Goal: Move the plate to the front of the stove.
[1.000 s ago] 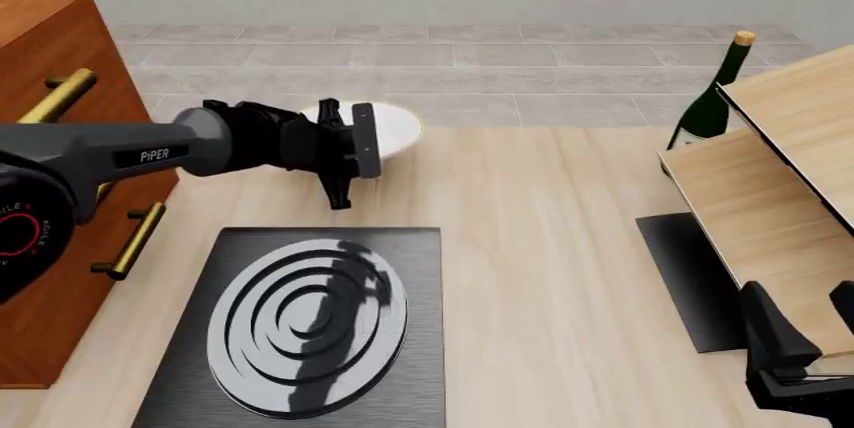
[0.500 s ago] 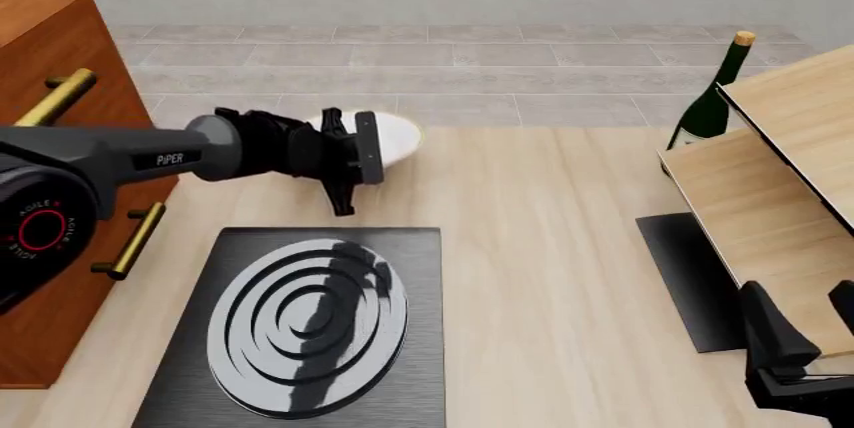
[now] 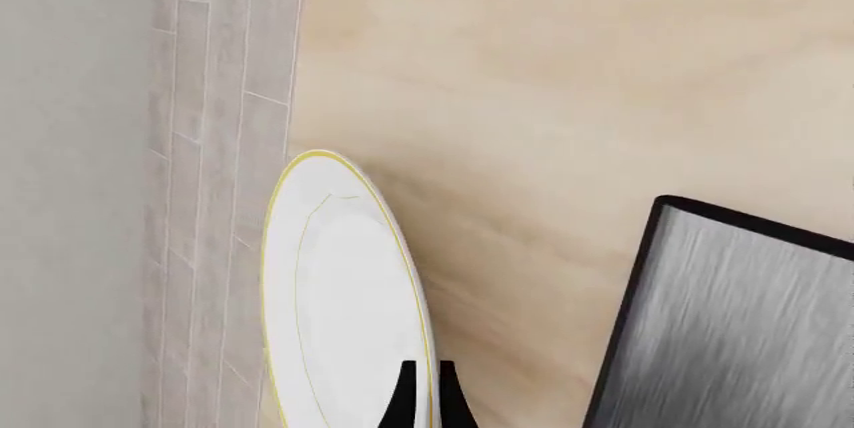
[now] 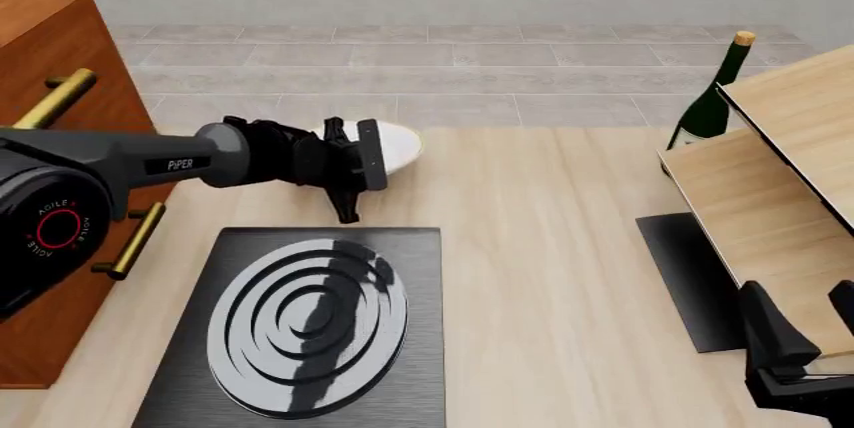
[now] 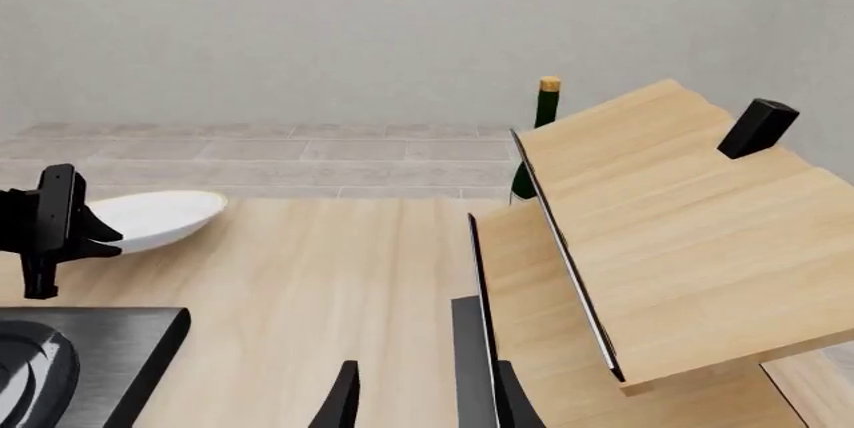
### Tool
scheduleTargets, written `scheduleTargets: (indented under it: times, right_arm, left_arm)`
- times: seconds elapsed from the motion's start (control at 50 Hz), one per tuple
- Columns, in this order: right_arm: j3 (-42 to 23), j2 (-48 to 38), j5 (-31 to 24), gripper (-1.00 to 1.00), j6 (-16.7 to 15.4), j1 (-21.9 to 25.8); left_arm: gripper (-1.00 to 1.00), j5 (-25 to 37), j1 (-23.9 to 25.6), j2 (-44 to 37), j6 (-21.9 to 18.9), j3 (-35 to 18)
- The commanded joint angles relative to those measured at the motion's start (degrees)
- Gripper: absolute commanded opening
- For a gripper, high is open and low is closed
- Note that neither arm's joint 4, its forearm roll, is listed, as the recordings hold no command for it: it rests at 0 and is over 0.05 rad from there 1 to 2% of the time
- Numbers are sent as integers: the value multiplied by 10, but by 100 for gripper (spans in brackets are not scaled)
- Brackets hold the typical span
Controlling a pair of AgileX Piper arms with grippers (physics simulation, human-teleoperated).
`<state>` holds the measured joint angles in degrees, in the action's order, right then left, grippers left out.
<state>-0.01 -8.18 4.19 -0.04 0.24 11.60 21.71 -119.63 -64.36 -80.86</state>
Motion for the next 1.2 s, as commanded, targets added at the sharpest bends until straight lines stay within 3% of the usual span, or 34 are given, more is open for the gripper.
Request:
scheduleTargets:
  times: [0.02,0.62,0.98,1.0,1.2]
  right_arm:
    - [0,-1,0,100,0,0]
    - [0,0,0,100,0,0]
    - [0,-1,1,100,0,0]
    - [0,-1,1,100,0,0]
    - [0,-1,1,100,0,0]
  left_arm:
    - [-100,-7,0,-4,6,0]
    - [-100,-19,1,-14,19,16]
    - [-100,-32,-9,-16,-4,35]
    - [100,-27,-8,-17,0,32]
    - [100,-27,-9,-15,0,32]
